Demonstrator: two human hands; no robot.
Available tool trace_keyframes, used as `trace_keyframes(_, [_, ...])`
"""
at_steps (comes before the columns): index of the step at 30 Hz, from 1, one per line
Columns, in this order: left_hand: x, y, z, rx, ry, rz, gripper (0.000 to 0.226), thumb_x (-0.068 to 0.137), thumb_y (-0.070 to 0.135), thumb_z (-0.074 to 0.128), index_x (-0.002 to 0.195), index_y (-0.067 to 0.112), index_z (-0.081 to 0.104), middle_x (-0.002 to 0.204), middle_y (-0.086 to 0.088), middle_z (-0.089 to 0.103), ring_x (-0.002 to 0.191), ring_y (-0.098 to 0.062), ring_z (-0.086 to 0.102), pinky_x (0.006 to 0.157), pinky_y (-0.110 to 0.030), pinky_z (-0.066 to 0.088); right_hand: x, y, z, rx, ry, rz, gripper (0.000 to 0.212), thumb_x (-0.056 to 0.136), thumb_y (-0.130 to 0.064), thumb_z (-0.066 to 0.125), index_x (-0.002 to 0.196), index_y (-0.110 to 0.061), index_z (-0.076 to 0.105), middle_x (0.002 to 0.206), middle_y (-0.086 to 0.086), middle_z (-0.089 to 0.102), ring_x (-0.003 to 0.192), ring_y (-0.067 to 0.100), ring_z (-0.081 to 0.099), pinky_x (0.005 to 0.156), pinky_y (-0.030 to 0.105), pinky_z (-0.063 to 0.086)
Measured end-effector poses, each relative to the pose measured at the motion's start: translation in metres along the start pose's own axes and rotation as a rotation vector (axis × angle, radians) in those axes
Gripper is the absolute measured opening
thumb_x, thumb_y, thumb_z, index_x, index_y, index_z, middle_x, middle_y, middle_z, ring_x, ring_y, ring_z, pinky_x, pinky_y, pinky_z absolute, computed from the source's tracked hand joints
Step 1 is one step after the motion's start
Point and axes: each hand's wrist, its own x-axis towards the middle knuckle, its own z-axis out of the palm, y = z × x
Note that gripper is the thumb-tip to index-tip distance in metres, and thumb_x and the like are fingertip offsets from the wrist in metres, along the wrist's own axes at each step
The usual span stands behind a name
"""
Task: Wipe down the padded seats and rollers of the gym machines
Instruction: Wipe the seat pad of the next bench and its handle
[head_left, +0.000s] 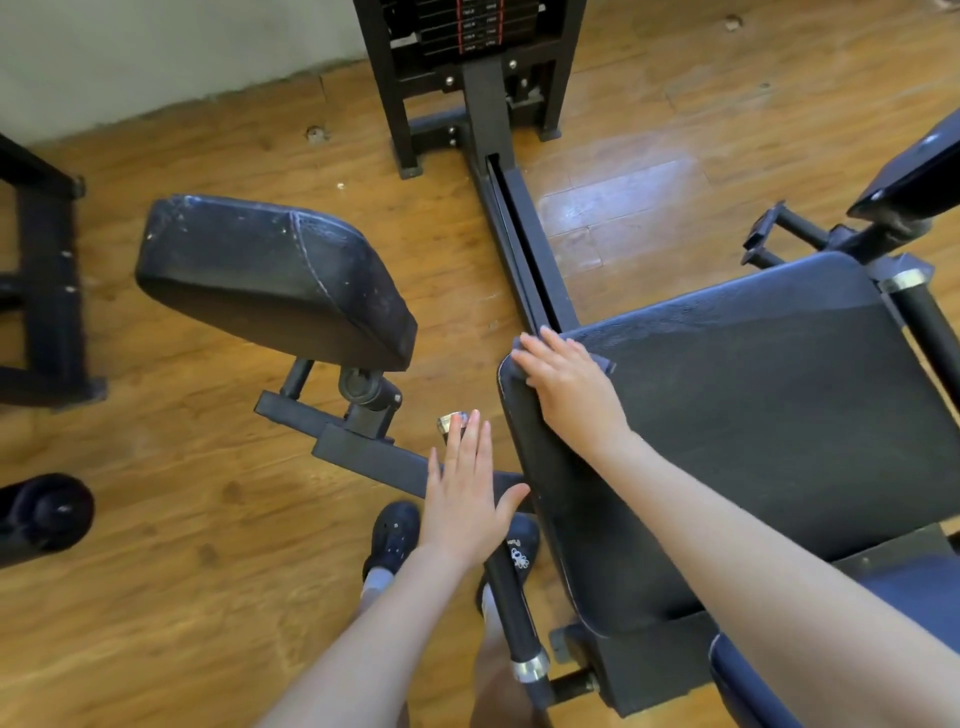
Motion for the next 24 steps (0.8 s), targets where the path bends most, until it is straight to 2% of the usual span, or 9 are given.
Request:
trace_keyframes(3, [0.001,0.000,0.004,0.012,0.030,-0.003,0.082,0.093,0.061,0.023,0.148,0.014,-0.015,0.148,0.004,-0.032,0.135,-0.015,-0.034,0.114,-0.045,-0.010,0.011,-0.010,0.007,0.034,0.084,0.099,0.039,0.078,0.005,0.063,0.116,-0.003,0.062,0.124,0.015,0.060,0.122,0.034,0.050,0.102,0.047,0.036])
trace_keyframes(7, [0.003,0.006,0.009,0.014,0.123,-0.026,0.086,0.083,0.065,0.005,0.150,0.012,-0.003,0.156,-0.002,-0.015,0.140,-0.019,-0.023,0.110,-0.046,-0.013,-0.019,-0.001,0.008,-0.026,0.080,-0.138,0.050,0.067,0.006,0.074,0.115,-0.006,0.064,0.123,0.012,0.061,0.117,0.031,0.055,0.100,0.045,0.038])
trace_keyframes(10, [0.007,0.016,0.011,0.019,0.163,-0.051,0.081,0.088,0.059,0.011,0.150,0.009,0.011,0.158,-0.011,0.006,0.144,-0.025,-0.007,0.110,-0.049,-0.004,-0.024,0.013,0.008,-0.042,0.019,-0.202,0.055,0.068,0.006,0.073,0.119,-0.007,0.061,0.128,0.010,0.058,0.121,0.030,0.052,0.103,0.043,0.034])
trace_keyframes(12, [0.015,0.025,0.005,0.031,0.197,-0.034,0.076,0.090,0.054,0.018,0.149,0.006,0.019,0.157,-0.014,0.016,0.144,-0.029,0.006,0.111,-0.051,0.005,-0.022,0.024,0.007,-0.035,0.038,-0.161,0.055,0.068,0.007,0.072,0.119,-0.008,0.061,0.128,0.009,0.058,0.120,0.029,0.053,0.102,0.043,0.036])
trace_keyframes(16, [0.038,0.042,-0.013,0.008,0.208,0.040,0.071,0.095,0.051,0.024,0.151,0.010,0.007,0.159,-0.008,0.000,0.143,-0.020,-0.013,0.112,-0.043,-0.010,-0.021,0.061,-0.007,-0.009,0.140,-0.008,0.052,0.066,0.014,0.070,0.114,-0.005,0.064,0.124,0.012,0.061,0.116,0.034,0.056,0.096,0.049,0.041])
trace_keyframes(18, [0.053,0.051,-0.020,0.042,0.216,0.081,0.071,0.097,0.045,0.034,0.151,0.009,0.005,0.159,-0.007,-0.002,0.145,-0.022,-0.011,0.111,-0.041,-0.012,-0.024,0.089,-0.015,-0.014,0.157,0.053,0.049,0.069,0.016,0.065,0.114,-0.003,0.063,0.125,0.014,0.060,0.116,0.037,0.055,0.095,0.052,0.041])
trace_keyframes(20, [0.066,0.061,-0.026,0.093,0.210,0.119,0.072,0.096,0.043,0.040,0.150,0.007,0.010,0.159,-0.010,0.004,0.146,-0.027,-0.002,0.111,-0.042,-0.008,-0.028,0.116,-0.024,-0.030,0.163,0.102,0.043,0.074,0.013,0.058,0.114,-0.002,0.063,0.124,0.015,0.060,0.115,0.038,0.055,0.094,0.054,0.043])
trace_keyframes(22, [0.078,0.073,-0.030,0.153,0.200,0.166,0.071,0.096,0.043,0.041,0.150,0.006,0.012,0.158,-0.011,0.007,0.146,-0.028,0.001,0.111,-0.042,-0.006,-0.031,0.141,-0.034,-0.052,0.182,0.157,0.038,0.077,0.007,0.052,0.112,-0.001,0.064,0.122,0.016,0.061,0.113,0.039,0.056,0.092,0.053,0.046])
trace_keyframes(24, [0.089,0.083,-0.032,0.202,0.165,0.213,0.070,0.098,0.045,0.034,0.151,0.009,0.005,0.159,-0.008,-0.001,0.146,-0.026,-0.006,0.111,-0.040,-0.010,-0.035,0.163,-0.043,-0.061,0.208,0.224,0.036,0.079,0.004,0.049,0.112,0.000,0.064,0.122,0.017,0.061,0.113,0.039,0.056,0.093,0.054,0.045])
